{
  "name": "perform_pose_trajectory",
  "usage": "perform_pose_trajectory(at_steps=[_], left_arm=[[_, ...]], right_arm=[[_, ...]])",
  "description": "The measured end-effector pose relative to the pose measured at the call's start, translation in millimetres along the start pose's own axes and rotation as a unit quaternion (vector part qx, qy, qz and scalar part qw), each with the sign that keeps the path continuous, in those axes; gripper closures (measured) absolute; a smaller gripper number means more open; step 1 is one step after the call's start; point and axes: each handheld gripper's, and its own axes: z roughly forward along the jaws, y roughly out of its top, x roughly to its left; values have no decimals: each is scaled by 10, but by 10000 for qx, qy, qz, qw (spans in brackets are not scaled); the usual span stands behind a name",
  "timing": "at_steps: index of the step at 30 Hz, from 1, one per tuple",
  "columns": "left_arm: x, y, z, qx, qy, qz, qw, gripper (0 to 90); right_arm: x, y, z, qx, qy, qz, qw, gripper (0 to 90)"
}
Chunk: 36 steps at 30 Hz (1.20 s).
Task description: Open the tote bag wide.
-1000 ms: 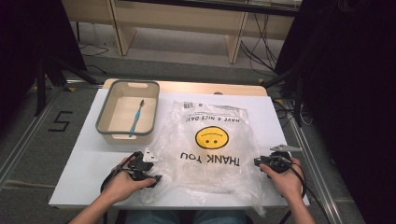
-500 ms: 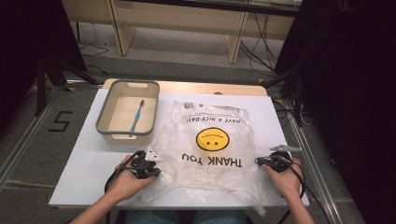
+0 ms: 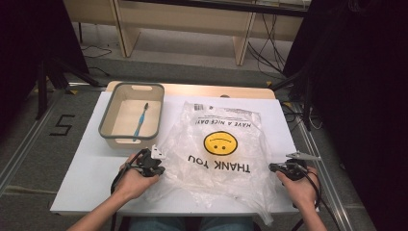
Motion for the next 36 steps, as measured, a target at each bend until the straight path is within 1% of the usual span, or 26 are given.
perform_pose_trajectory(at_steps=[1,3,6,7,9,10,11,12,13,16,17,18,19,20,21,23,26,29,30,31,33,35,36], left_arm=[[0,0,0,0,0,0,10000,897],[19,45,19,-89,83,-8,9999,897],[22,78,38,-106,165,50,9998,897],[27,111,55,-158,262,112,9995,897],[36,138,61,-236,334,103,9991,897],[36,138,61,-236,334,103,9991,897],[44,159,64,-278,393,118,9988,897],[58,195,74,-369,481,110,9981,897],[58,195,74,-369,481,110,9981,897],[81,259,95,-438,580,126,9973,897],[95,301,116,-456,690,174,9964,897],[96,320,128,-484,760,180,9958,897],[96,320,128,-484,760,180,9958,897],[104,341,136,-490,813,203,9953,897],[117,379,155,-493,930,242,9942,898],[135,430,191,-496,1061,277,9927,897],[149,496,248,-519,1142,153,9920,897],[144,544,282,-517,1225,154,9910,897],[144,544,282,-517,1225,154,9910,897],[149,586,315,-514,1304,148,9900,897],[146,619,335,-520,1319,113,9898,897],[146,642,345,-526,1346,132,9894,896],[135,670,358,-540,1426,130,9882,896]], right_arm=[[-4,-3,-18,-26,-12,21,10000,900],[-11,-5,-57,-75,-29,48,10000,900],[-4,-11,-111,-130,-44,84,9999,900],[2,-13,-127,-161,-25,113,9998,900],[12,-9,-161,-201,-27,113,9997,900],[17,-7,-178,-224,-42,107,9997,900],[22,-8,-197,-250,-48,122,9996,900],[23,-11,-212,-258,-51,123,9996,900],[25,-17,-223,-256,-45,133,9996,900],[29,-42,-245,-246,-43,153,9996,900],[27,-49,-254,-233,-42,152,9996,900],[29,-56,-260,-228,-41,167,9996,900],[32,-62,-266,-226,-40,186,9996,900],[33,-68,-270,-222,-30,186,9996,900],[37,-74,-271,-226,-11,191,9996,900],[49,-82,-273,-191,22,196,9996,900],[87,-94,-269,-154,80,164,9997,900],[119,-96,-274,-114,136,112,9998,900],[119,-96,-274,-114,136,112,9998,900],[139,-103,-267,-71,180,93,9998,900],[148,-112,-261,-31,198,106,9997,900],[150,-122,-257,11,202,77,9998,900],[149,-126,-256,17,206,76,9998,900]])
